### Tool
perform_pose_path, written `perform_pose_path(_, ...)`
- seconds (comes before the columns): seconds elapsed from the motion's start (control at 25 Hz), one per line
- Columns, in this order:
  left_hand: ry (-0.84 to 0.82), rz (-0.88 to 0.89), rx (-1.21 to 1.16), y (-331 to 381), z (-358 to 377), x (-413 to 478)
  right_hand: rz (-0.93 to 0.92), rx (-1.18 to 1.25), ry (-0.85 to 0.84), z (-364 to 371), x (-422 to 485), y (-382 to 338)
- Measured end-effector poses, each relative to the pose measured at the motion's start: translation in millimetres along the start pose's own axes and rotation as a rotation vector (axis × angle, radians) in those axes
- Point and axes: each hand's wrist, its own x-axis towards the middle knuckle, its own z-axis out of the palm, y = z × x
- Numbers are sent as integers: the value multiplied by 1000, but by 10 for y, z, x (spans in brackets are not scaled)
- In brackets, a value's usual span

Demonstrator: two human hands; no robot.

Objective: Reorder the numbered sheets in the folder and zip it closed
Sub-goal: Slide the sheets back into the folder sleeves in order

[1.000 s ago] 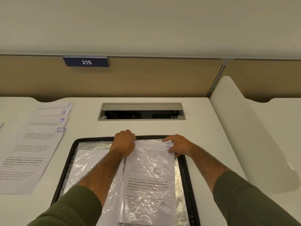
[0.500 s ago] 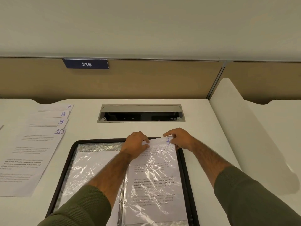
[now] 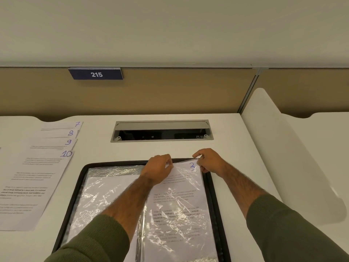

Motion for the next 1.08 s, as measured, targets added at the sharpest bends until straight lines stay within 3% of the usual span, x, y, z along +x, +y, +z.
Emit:
perform_pose_path(0.48, -14, -38, -50, 121, 50, -47, 104, 278, -48, 69, -124, 80)
perform_pose_path(0.68, 166, -80, -113, 49, 233, -509, 135, 468, 55, 60, -206, 119)
perform_pose_path(0.88, 114, -109, 175, -36, 781, -1508, 196, 518, -65, 137, -402, 312)
perform_pose_path(1.08, 97, -175, 263, 144, 978, -1649, 215, 629, -70, 319, -1021, 428)
